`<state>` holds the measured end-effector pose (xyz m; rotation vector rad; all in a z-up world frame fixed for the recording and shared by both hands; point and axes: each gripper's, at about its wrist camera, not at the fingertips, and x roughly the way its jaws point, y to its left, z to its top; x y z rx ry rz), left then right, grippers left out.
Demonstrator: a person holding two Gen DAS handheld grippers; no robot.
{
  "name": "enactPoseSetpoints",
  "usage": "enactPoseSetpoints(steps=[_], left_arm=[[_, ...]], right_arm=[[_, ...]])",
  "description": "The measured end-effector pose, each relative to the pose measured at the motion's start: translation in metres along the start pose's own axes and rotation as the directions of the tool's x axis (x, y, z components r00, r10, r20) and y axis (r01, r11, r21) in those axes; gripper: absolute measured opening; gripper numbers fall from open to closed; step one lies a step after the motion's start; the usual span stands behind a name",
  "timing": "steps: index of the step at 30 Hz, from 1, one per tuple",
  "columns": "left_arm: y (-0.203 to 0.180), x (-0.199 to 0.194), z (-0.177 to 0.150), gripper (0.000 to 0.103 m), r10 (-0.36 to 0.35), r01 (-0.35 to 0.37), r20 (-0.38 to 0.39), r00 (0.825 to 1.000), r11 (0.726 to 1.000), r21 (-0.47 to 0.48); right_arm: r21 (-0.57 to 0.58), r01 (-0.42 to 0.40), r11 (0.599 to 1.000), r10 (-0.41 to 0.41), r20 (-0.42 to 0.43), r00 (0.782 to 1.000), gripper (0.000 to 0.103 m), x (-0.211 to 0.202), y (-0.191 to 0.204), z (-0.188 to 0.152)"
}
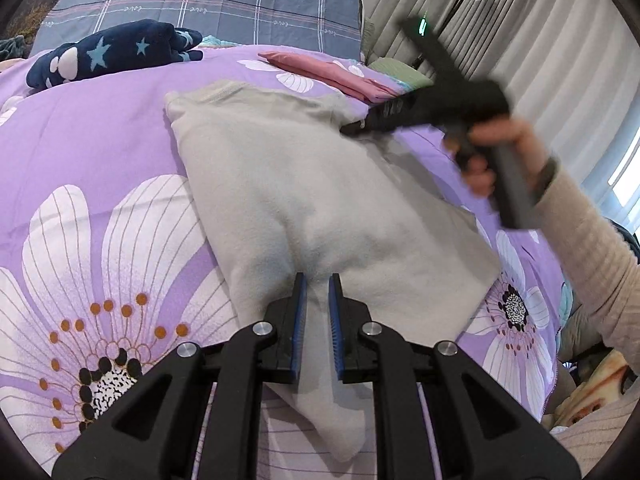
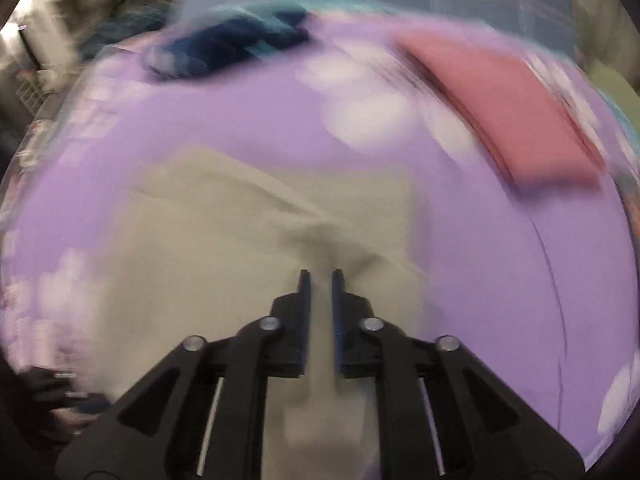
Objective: Fold small clothes
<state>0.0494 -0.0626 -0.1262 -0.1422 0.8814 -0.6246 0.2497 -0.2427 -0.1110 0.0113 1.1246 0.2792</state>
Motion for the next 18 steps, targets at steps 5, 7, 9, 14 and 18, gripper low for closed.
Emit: enactPoseSetpoints(steps=[5, 7, 9, 14, 18], left_arm=[[-0.001, 0.0, 0.001, 0.013, 0.006, -0.006, 0.001, 1.0, 1.0, 0.01], [-0.002, 0.001, 0.0, 0.013, 0.009, -0.009, 0.0, 1.0, 1.0, 0.016], [-0.005, 0.001, -0.001, 0.013, 0.021, -0.021, -0.006, 1.0, 0.999, 0.035], [-0.022, -0.006, -0.012, 0.019, -0.003, 0.006, -0.037, 0.999, 0.996, 0.088], [-0.027, -0.015, -0.029, 0.041, -0.147, 0.153, -0.064, 0.987, 0.982, 0.114]], right_arm=[[0.094, -0.047, 0.994, 0.036, 0.116, 0.993, 0.004, -0.03, -0.009, -0.002], [0.081, -0.072, 0.994, 0.06, 0.135, 0.989, 0.008, -0.043, -0.007, -0.008], [0.074, -0.125, 0.989, 0.116, 0.123, 0.986, 0.008, -0.056, -0.007, -0.026], [-0.018, -0.186, 0.982, 0.186, 0.12, 0.975, 0.015, -0.074, 0.005, -0.092], [-0.12, -0.023, 0.992, 0.044, 0.176, 0.983, 0.021, -0.068, 0.016, -0.135]])
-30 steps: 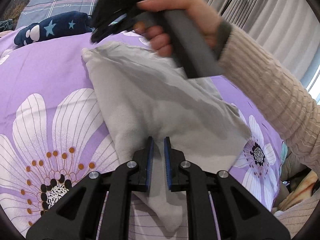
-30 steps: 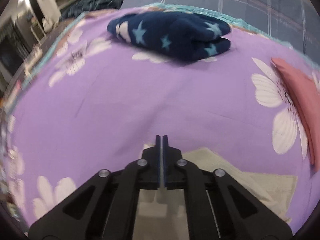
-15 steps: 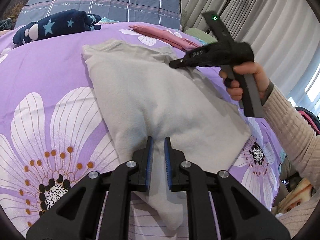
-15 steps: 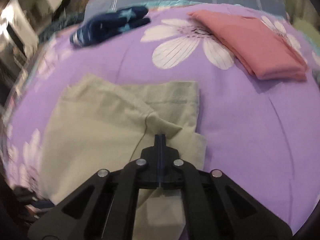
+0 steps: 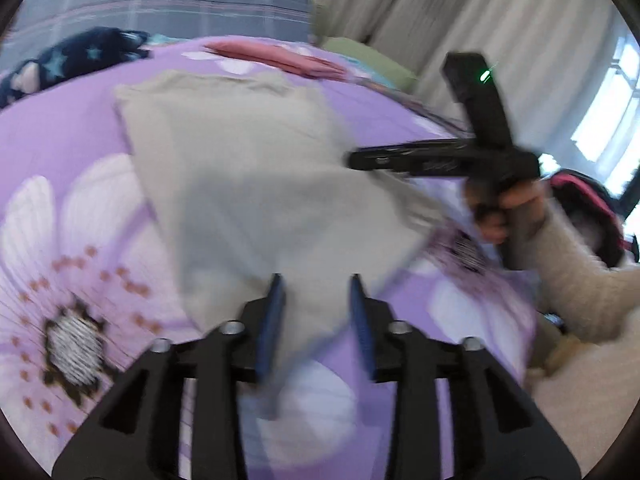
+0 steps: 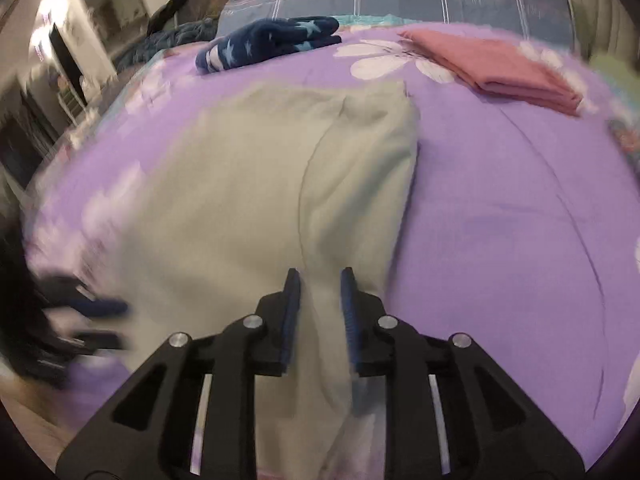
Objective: Fold small clothes
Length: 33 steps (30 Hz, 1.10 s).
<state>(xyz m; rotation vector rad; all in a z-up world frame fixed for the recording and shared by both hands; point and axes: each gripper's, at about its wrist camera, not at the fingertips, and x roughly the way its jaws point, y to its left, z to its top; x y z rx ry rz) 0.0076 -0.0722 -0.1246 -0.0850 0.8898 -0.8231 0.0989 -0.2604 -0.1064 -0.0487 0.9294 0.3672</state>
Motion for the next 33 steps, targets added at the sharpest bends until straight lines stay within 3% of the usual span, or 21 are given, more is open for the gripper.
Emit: enactPoseSetpoints(steps=[2, 6, 8, 10, 13, 15, 16, 20, 21, 23, 24, 27, 33], left_arm=[[0.0, -0.001, -0.001, 0.04, 0.007, -0.007, -0.008, 1.0, 1.0, -0.005], [-0.013, -0.003, -0.005, 0.04, 0.062, -0.061, -0.025, 0.998, 0.997, 0.045], [-0.018, -0.005, -0.009, 0.04, 0.078, -0.075, -0.03, 0.997, 0.995, 0.069], [-0.02, -0.009, -0.012, 0.04, 0.076, -0.074, -0.034, 0.997, 0.995, 0.068], [-0.014, -0.026, -0.004, 0.039, 0.048, -0.048, -0.015, 0.999, 0.999, 0.008], [-0.006, -0.039, 0.009, 0.039, 0.096, -0.096, 0.023, 0.995, 0.995, -0.029], [0.001, -0.044, 0.018, 0.039, 0.142, -0.139, 0.047, 0.989, 0.989, -0.047], [0.04, -0.042, 0.042, 0.044, 0.255, -0.242, 0.07, 0.964, 0.958, -0.157], [0.051, -0.035, 0.048, 0.045, 0.275, -0.262, 0.054, 0.96, 0.948, -0.179], [0.067, -0.02, 0.054, 0.046, 0.269, -0.261, 0.014, 0.963, 0.946, -0.195], [0.075, -0.012, 0.057, 0.053, 0.252, -0.245, 0.002, 0.968, 0.945, -0.217], [0.087, 0.002, 0.067, 0.053, 0.189, -0.182, 0.004, 0.982, 0.952, -0.246], [0.101, 0.027, 0.089, 0.053, 0.153, -0.153, -0.018, 0.988, 0.963, -0.224]], right_arm=[[0.058, 0.024, 0.998, -0.025, 0.025, 0.999, 0.026, -0.015, 0.002, 0.0], [0.054, -0.086, 0.995, 0.081, 0.098, 0.992, 0.027, -0.05, 0.011, -0.014], [0.029, -0.088, 0.996, 0.086, 0.063, 0.994, 0.027, -0.051, 0.016, -0.028], [0.045, -0.016, 0.999, 0.017, -0.018, 1.0, 0.027, -0.037, 0.011, -0.041], [0.115, -0.079, 0.99, 0.079, 0.005, 0.997, 0.023, -0.045, -0.003, -0.046], [0.172, -0.139, 0.975, 0.125, 0.089, 0.988, 0.035, -0.065, -0.015, -0.036], [0.187, -0.157, 0.97, 0.136, 0.12, 0.983, 0.047, -0.07, -0.022, -0.03], [0.226, -0.186, 0.956, 0.16, 0.13, 0.979, 0.048, -0.066, -0.04, -0.011], [0.277, -0.182, 0.944, 0.163, 0.089, 0.983, 0.048, -0.05, -0.053, -0.001], [0.306, -0.201, 0.931, 0.19, 0.066, 0.98, 0.048, -0.039, -0.059, 0.003], [0.321, -0.214, 0.923, 0.207, 0.055, 0.977, 0.048, -0.032, -0.064, 0.003], [0.349, -0.244, 0.905, 0.253, 0.019, 0.967, 0.048, -0.01, -0.071, 0.008], [0.368, -0.3, 0.88, 0.317, 0.015, 0.948, 0.048, 0.008, -0.082, 0.024]])
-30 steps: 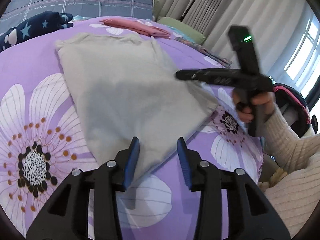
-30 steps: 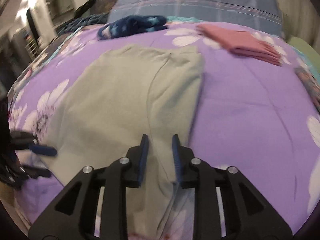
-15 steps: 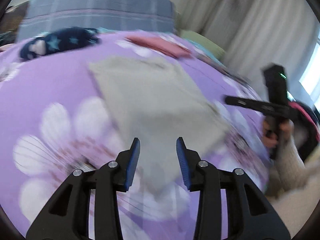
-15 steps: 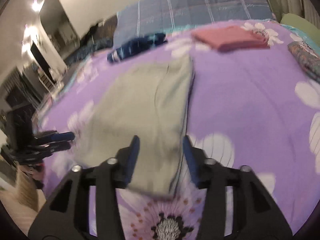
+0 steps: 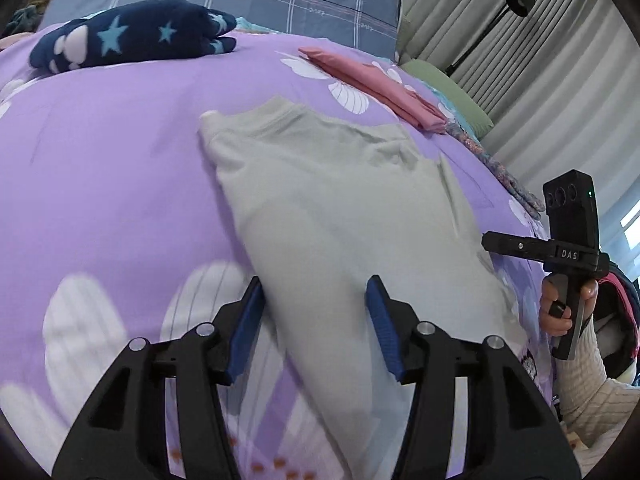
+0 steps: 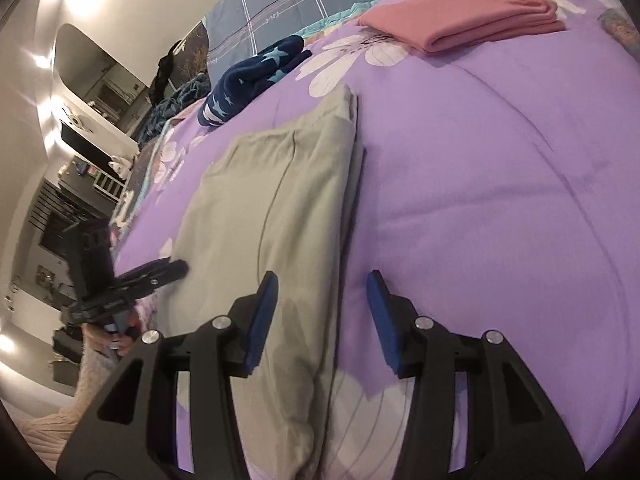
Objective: Fold small clothes
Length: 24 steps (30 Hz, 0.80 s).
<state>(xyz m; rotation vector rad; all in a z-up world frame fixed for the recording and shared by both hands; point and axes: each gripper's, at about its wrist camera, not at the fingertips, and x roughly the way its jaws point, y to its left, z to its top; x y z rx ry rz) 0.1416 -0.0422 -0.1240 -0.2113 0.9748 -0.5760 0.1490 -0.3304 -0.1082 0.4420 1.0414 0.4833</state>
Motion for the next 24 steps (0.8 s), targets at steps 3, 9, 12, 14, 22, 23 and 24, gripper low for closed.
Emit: enactPoseSetpoints(steps=[3, 9, 12, 14, 22, 23, 24], left_arm=[[0.0, 0.011, 0.013, 0.053, 0.006, -0.006, -0.01, 1.0, 1.0, 0.014], [0.003, 0.023, 0.026, 0.053, -0.003, 0.004, -0.018, 1.0, 0.999, 0.037], [0.004, 0.024, 0.027, 0.052, -0.007, 0.008, -0.017, 1.0, 0.999, 0.051], [0.004, 0.022, 0.026, 0.051, -0.004, 0.005, -0.014, 1.0, 0.998, 0.063], [0.006, 0.019, 0.024, 0.05, -0.005, 0.007, -0.019, 1.0, 0.996, 0.086], [0.006, 0.022, 0.026, 0.05, -0.006, 0.008, -0.019, 1.0, 0.996, 0.084], [0.007, 0.024, 0.028, 0.05, -0.006, 0.008, -0.018, 1.0, 0.997, 0.081]], right_arm=[[-0.003, -0.015, 1.0, 0.015, -0.009, 1.0, 0.048, 0.007, -0.002, 0.012], [-0.043, -0.046, 0.998, 0.045, -0.03, 0.999, 0.049, 0.021, 0.001, 0.033], [-0.065, -0.059, 0.996, 0.054, -0.067, 0.996, 0.048, 0.031, 0.007, 0.036], [-0.094, -0.033, 0.995, 0.026, -0.071, 0.997, 0.048, 0.032, 0.012, 0.032], [-0.07, -0.015, 0.997, 0.005, -0.146, 0.989, 0.044, 0.019, 0.008, 0.025], [-0.066, -0.016, 0.998, 0.005, -0.157, 0.988, 0.044, 0.024, 0.007, 0.026], [-0.061, -0.021, 0.998, 0.011, -0.163, 0.987, 0.045, 0.03, 0.007, 0.029]])
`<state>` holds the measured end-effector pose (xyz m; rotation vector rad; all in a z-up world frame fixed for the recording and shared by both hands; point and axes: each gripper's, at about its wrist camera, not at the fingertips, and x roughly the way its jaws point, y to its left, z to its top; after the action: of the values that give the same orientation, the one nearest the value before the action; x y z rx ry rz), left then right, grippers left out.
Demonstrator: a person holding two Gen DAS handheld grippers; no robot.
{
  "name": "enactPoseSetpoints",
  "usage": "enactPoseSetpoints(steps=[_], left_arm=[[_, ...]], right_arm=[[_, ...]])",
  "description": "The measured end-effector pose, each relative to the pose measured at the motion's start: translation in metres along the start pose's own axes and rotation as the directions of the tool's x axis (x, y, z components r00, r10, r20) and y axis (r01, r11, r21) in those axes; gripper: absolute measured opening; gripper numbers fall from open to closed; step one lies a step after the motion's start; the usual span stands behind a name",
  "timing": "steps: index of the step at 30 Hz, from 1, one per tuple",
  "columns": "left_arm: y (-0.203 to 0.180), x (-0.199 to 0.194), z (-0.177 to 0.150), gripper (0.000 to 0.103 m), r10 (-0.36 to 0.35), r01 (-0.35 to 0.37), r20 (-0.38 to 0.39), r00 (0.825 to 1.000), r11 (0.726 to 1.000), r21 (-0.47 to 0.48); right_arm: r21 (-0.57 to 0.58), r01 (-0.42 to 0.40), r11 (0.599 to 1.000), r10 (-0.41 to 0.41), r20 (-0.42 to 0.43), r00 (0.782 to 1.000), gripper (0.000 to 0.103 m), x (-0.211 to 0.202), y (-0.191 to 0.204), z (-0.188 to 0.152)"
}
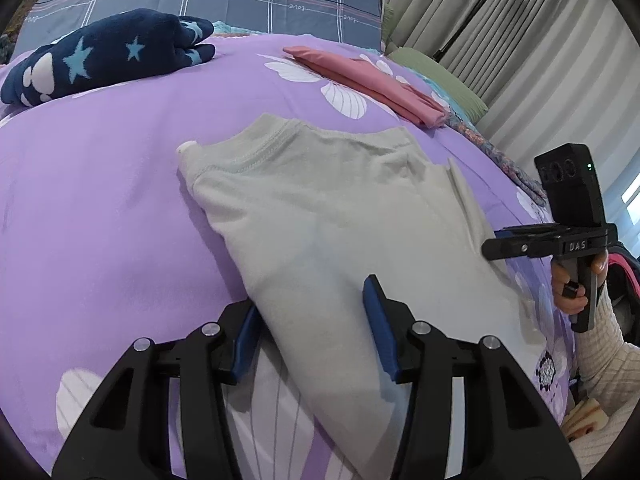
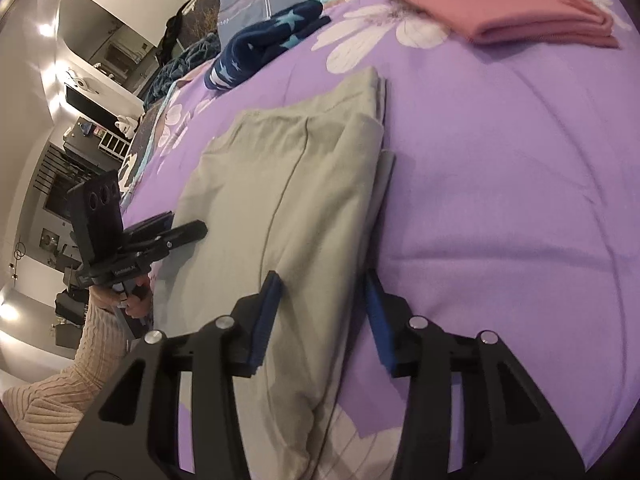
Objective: Fold small clothes
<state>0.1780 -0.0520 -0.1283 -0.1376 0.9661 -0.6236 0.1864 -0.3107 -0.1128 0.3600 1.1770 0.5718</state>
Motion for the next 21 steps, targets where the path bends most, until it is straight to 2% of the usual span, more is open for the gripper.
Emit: enactPoseSetpoints(steps=[6, 7, 8, 11, 12, 17, 21], left_arm=[[0.001, 0.011, 0.011, 0.049, 0.004, -0.004, 0.01, 1.0, 1.0, -0.004], [0.001, 0.011, 0.011, 0.047, 0.009, -0.009, 0.012, 1.0, 1.0, -0.004], [0.0, 0.01, 0.011, 0.044, 0.021, -0.021, 0.015, 1.0, 1.0, -0.001], [-0.005, 0.005, 0.009, 0.029, 0.051, -0.052, 0.037, 0.998, 0.998, 0.027], [-0.01, 0.001, 0.009, 0.023, 0.073, -0.076, 0.055, 0.996, 0.996, 0.049], [-0.04, -0.023, 0.013, 0.019, 0.135, -0.156, 0.144, 0.98, 0.977, 0.147], [-0.064, -0.053, 0.019, 0.018, 0.118, -0.162, 0.222, 0.968, 0.969, 0.189]], right_arm=[[0.02, -0.076, 0.997, 0.075, 0.034, 0.997, 0.046, 0.029, -0.007, 0.035], [0.023, -0.084, 0.996, 0.083, 0.039, 0.996, 0.043, 0.033, -0.007, 0.039], [0.019, -0.08, 0.997, 0.079, 0.042, 0.996, 0.033, 0.035, -0.005, 0.041], [-0.036, 0.008, 0.999, -0.006, 0.075, 0.997, 0.018, 0.03, 0.008, 0.039], [-0.061, 0.035, 0.998, -0.029, 0.106, 0.994, 0.017, 0.024, 0.014, 0.036], [-0.151, 0.134, 0.979, -0.096, 0.237, 0.967, 0.014, -0.005, 0.044, 0.022], [-0.197, 0.198, 0.96, -0.122, 0.34, 0.932, 0.014, -0.04, 0.071, 0.009]])
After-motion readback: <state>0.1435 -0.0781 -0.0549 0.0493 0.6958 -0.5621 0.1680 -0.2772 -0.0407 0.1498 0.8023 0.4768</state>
